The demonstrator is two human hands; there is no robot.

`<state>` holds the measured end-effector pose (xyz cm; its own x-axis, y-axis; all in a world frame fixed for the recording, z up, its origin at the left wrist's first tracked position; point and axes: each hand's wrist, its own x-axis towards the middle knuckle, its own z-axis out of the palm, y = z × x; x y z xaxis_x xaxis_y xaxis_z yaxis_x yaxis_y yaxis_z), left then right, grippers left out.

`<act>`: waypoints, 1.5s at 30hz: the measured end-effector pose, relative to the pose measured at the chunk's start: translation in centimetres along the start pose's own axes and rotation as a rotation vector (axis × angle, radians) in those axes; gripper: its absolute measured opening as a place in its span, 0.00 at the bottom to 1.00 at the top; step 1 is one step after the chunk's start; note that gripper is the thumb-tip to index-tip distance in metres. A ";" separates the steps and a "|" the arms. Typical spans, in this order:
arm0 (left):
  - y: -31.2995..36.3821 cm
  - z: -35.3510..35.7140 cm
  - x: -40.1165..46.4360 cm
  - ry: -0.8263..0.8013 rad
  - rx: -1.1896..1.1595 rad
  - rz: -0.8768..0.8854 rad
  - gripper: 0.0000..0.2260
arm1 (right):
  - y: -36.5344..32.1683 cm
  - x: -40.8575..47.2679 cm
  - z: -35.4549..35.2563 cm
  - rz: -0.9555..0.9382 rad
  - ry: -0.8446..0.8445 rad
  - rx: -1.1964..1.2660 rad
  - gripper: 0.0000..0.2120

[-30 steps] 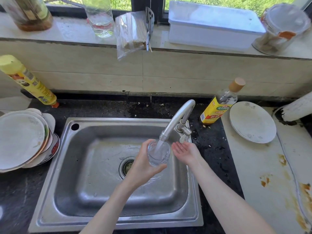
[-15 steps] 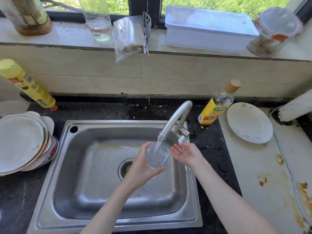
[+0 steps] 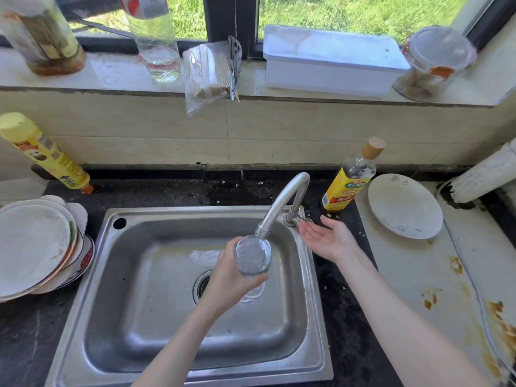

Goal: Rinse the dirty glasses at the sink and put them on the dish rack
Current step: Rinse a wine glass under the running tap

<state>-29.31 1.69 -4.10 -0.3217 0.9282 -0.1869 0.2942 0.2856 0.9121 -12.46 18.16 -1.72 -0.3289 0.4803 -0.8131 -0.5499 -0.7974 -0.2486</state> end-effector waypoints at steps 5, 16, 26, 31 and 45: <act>0.2 0.2 -0.1 0.116 -0.131 -0.100 0.29 | 6.3 -2.0 -2.8 0.228 0.068 -0.540 0.14; 0.9 1.1 -2.1 0.072 -0.158 -0.081 0.32 | 12.2 -1.2 -0.8 0.355 0.134 -0.331 0.06; -2.2 0.7 -3.2 -0.138 -0.228 -0.302 0.25 | 8.5 -3.3 -2.5 -0.204 0.074 -0.474 0.06; -2.2 1.3 -3.0 -0.231 0.132 -0.169 0.25 | 8.7 -5.2 -2.4 -0.527 0.010 -0.785 0.05; 0.1 0.5 -4.3 -0.315 0.925 0.211 0.40 | 8.9 -8.3 -4.8 -0.863 -0.074 -1.203 0.10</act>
<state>-27.42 -2.19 -3.42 0.0322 0.9639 -0.2644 0.9458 0.0561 0.3198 -10.94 5.32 0.30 -0.2967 0.9394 -0.1718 0.3478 -0.0613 -0.9356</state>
